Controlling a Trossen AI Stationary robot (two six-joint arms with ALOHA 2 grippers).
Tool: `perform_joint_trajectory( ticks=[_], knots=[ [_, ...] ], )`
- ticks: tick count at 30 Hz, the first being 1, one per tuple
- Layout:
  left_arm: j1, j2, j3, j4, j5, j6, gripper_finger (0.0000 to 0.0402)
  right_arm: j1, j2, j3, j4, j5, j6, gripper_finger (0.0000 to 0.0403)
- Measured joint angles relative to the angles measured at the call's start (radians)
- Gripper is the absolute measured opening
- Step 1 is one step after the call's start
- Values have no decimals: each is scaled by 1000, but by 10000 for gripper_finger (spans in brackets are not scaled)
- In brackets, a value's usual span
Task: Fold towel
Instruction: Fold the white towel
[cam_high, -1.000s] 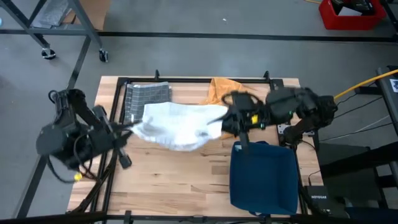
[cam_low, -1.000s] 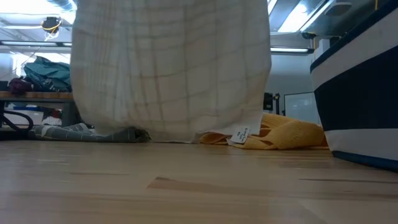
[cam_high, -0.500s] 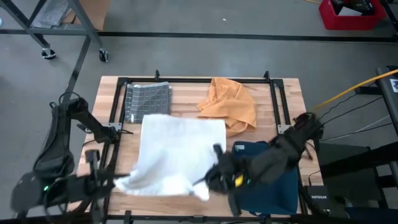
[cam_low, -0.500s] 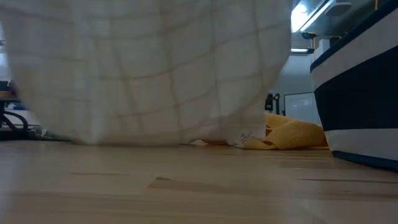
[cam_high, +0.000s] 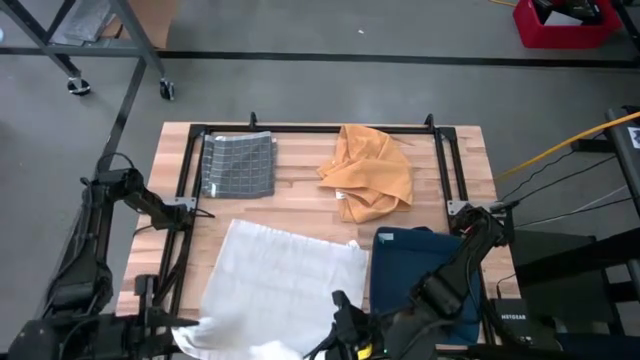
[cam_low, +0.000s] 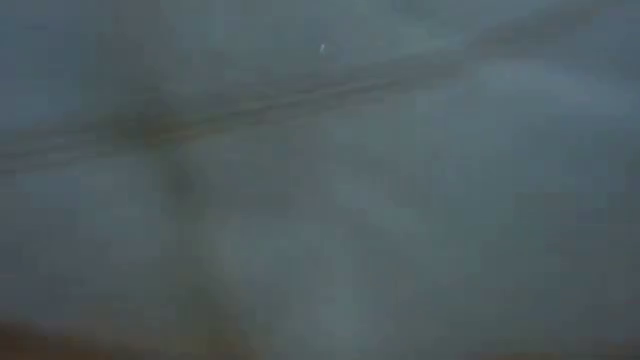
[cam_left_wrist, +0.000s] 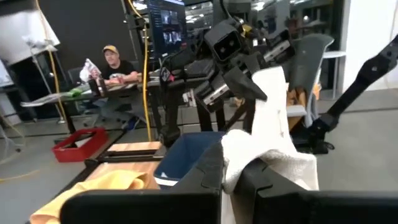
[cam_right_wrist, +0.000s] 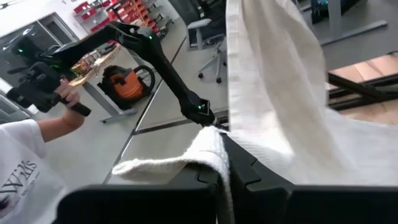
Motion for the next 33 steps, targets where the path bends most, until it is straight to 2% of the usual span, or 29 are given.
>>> perform_joint_trajectory(
  ticks=[4,9,13,20,33],
  knots=[
    [0,11,-8,-39,13,-100,1,15,5,0,-8,10,20,1],
    [1,23,-10,-245,6,-321,1,42,6,0,-60,25,23,1],
    [7,30,-11,-428,-1,-529,1,53,7,0,-179,44,38,1],
    [35,31,-11,-652,28,-727,1,55,7,0,-422,97,161,1],
    [144,30,-11,-1163,318,-1143,1,54,7,0,-682,132,204,1]
  ],
)
